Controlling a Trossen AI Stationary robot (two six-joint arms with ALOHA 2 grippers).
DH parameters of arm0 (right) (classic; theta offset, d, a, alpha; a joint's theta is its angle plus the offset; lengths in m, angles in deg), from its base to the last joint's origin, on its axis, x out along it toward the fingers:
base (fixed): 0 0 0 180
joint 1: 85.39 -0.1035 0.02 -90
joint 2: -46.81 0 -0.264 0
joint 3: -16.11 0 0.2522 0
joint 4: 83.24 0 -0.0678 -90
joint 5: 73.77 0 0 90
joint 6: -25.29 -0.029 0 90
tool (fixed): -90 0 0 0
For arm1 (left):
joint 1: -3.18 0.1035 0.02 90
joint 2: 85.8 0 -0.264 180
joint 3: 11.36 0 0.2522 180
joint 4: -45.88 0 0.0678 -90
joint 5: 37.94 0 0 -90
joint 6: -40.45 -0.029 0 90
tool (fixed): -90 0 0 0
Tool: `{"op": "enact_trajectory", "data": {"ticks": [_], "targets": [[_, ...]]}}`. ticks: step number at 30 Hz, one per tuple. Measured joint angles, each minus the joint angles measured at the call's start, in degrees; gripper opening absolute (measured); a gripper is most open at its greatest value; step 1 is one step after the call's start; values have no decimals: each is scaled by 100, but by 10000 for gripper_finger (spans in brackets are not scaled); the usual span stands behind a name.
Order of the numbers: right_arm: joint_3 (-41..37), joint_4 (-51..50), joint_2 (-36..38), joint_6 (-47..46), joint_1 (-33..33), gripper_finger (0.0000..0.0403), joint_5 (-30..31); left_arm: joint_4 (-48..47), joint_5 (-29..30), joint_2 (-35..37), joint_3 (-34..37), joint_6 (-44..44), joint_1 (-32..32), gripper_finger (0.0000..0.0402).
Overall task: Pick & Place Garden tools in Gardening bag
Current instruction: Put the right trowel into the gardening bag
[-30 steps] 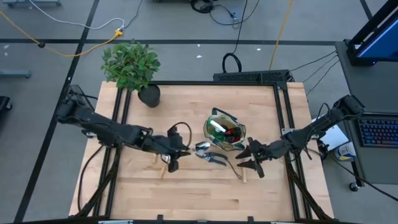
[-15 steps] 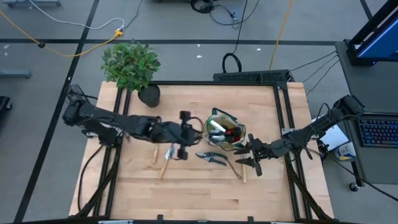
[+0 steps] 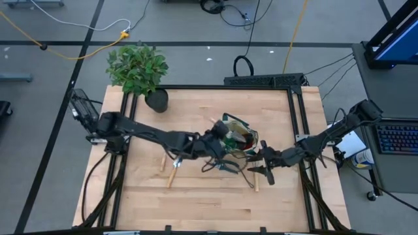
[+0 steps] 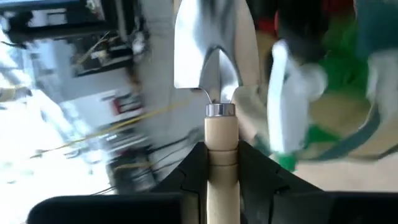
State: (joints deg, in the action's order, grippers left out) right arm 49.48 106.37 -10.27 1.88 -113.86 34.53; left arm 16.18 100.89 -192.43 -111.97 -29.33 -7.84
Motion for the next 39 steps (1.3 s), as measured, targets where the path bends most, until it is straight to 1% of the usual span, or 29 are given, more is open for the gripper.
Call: {"op": "enact_trajectory", "data": {"ticks": [1,3,9,14,16,19,20,23,28,35,39], "targets": [[-1,-55,-5,97,-2,171,-5,167,210,-98,-4,-263,-13,63],[-2,-46,-39,301,-2,171,-24,172,511,-220,-7,-690,-75,63],[1,-95,-61,604,-2,171,-30,305,524,-376,-4,-1553,-285,63],[1,-102,-61,626,-2,171,-33,293,553,-378,-4,-1521,-302,63],[1,-102,-61,630,-2,171,-33,424,774,-378,-4,-1535,-338,63],[1,-102,-61,621,-2,171,-35,740,1265,-374,-4,-1669,-394,63],[1,-102,-61,619,-2,171,-35,746,1309,-367,-4,-1685,-404,63],[1,-102,-61,617,-2,171,-35,586,1181,-371,-4,-1582,-439,63],[1,-102,-61,615,-2,171,-35,158,545,-374,-4,-1082,-482,63],[1,-100,-61,613,-2,171,-35,-176,264,-376,-4,-415,-303,63],[1,-100,-61,613,-2,171,-37,-181,273,-376,-4,-347,-134,63]]}}
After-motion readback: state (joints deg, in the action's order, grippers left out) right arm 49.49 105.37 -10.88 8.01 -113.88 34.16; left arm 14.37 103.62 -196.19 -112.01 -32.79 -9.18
